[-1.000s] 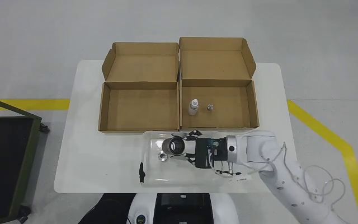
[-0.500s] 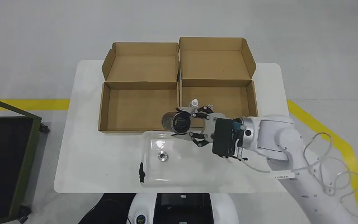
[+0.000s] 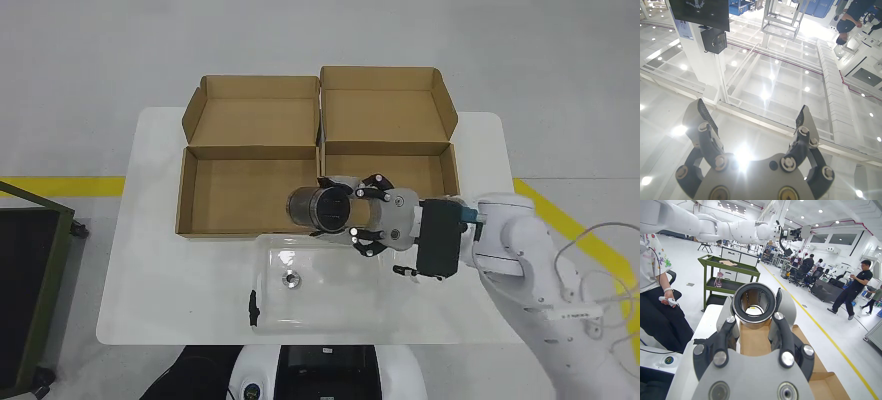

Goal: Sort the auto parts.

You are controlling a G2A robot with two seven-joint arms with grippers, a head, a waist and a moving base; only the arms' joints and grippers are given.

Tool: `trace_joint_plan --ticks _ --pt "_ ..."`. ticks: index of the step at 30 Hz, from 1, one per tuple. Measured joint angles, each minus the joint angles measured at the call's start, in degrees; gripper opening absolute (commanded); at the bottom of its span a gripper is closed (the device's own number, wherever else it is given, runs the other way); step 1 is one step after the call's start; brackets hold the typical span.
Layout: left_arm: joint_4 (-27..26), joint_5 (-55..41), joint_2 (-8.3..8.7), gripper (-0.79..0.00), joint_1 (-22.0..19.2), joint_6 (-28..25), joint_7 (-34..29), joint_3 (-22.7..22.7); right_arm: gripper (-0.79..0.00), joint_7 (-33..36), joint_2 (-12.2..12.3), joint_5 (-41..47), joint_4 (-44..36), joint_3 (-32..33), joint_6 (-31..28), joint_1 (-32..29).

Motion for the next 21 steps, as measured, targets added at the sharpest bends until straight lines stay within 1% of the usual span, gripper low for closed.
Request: trace_joint_plan --ticks 8,17,21 --pt "0.00 0.00 0.00 0.000 0.00 0.00 0.00 0.00 -0.785 0.82 -0.52 0.07 1.59 -1.68 -0.08 1.42" --pt "0.00 0.00 0.00 0.000 0.00 0.00 0.00 0.00 -0.785 5.97 -1.56 -0.71 6.27 -6.70 0.66 4.06" --pt "0.00 0.00 0.00 0.000 0.00 0.00 0.00 0.00 -0.785 8.22 -2.31 -0.81 9.73 -9.55 1.80 5.65"
